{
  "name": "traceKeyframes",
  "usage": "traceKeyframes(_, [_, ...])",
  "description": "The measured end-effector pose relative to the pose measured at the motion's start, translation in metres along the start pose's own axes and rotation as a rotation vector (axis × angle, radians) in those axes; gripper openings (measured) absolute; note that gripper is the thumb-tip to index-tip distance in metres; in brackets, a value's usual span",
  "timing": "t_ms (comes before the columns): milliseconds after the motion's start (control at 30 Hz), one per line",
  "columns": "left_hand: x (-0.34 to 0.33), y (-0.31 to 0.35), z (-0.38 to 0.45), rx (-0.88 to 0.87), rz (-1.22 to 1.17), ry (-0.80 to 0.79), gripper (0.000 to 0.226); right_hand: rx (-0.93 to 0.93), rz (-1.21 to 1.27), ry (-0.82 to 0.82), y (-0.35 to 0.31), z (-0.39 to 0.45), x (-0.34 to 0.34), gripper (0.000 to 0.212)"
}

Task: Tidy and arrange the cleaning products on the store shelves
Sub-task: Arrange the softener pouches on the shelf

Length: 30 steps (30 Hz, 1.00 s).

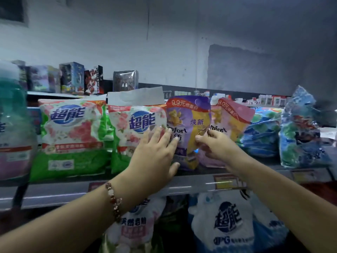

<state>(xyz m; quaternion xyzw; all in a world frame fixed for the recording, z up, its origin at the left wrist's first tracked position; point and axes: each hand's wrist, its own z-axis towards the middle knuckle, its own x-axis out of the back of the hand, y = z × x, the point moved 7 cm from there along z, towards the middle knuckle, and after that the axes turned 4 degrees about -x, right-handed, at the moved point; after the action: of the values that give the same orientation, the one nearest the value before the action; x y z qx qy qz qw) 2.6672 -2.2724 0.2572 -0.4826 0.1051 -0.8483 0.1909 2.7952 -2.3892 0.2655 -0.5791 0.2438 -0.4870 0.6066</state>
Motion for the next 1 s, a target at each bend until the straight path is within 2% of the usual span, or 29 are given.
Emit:
traceKeyframes(67, [-0.013,0.002,0.004,0.055,0.015,-0.067,0.077,-0.029,0.148,-0.002,0.013,0.022,-0.003,0.019])
traceKeyframes(133, [-0.016,0.002,0.002,0.090,0.027,-0.069,0.073,-0.029,0.177,0.057,0.015,0.038,-0.004,0.023])
traceKeyframes(267, [-0.022,0.000,0.002,0.124,-0.029,-0.030,0.079,0.125,0.123,0.110,0.003,0.045,0.001,0.026])
traceKeyframes(333, [-0.021,0.001,0.000,0.136,-0.116,0.036,0.086,0.191,0.228,0.123,-0.002,0.038,0.007,0.022])
traceKeyframes(433, [-0.013,0.011,-0.008,0.246,-0.486,0.108,0.092,0.220,0.507,0.137,-0.008,0.019,0.025,0.026])
traceKeyframes(500, [-0.005,0.022,-0.007,0.341,-0.880,0.189,0.100,0.155,0.658,0.098,-0.010,0.001,0.041,0.029])
traceKeyframes(600, [-0.003,0.057,-0.001,0.456,-1.529,0.164,0.110,0.057,0.809,-0.027,-0.010,-0.037,0.059,0.025])
traceKeyframes(633, [-0.003,0.074,-0.003,0.437,-1.737,0.141,0.100,0.041,0.813,-0.075,-0.007,-0.051,0.062,0.023])
traceKeyframes(700, [-0.008,0.110,-0.012,0.447,-2.058,0.104,0.062,0.039,0.691,-0.131,0.005,-0.086,0.068,0.024])
traceKeyframes(733, [-0.015,0.130,-0.023,0.462,-2.161,0.064,0.055,0.069,0.579,-0.123,0.013,-0.106,0.074,0.027])
traceKeyframes(833, [-0.051,0.187,-0.074,0.550,-2.406,-0.037,0.059,0.167,0.261,-0.010,0.045,-0.164,0.087,0.037])
traceKeyframes(933, [-0.092,0.233,-0.133,0.717,-2.422,-0.188,0.061,0.066,0.174,0.108,0.110,-0.210,0.087,0.035])
traceKeyframes(1000, [-0.117,0.262,-0.178,0.837,-2.399,-0.333,0.063,-0.099,0.199,0.179,0.167,-0.241,0.080,0.035])
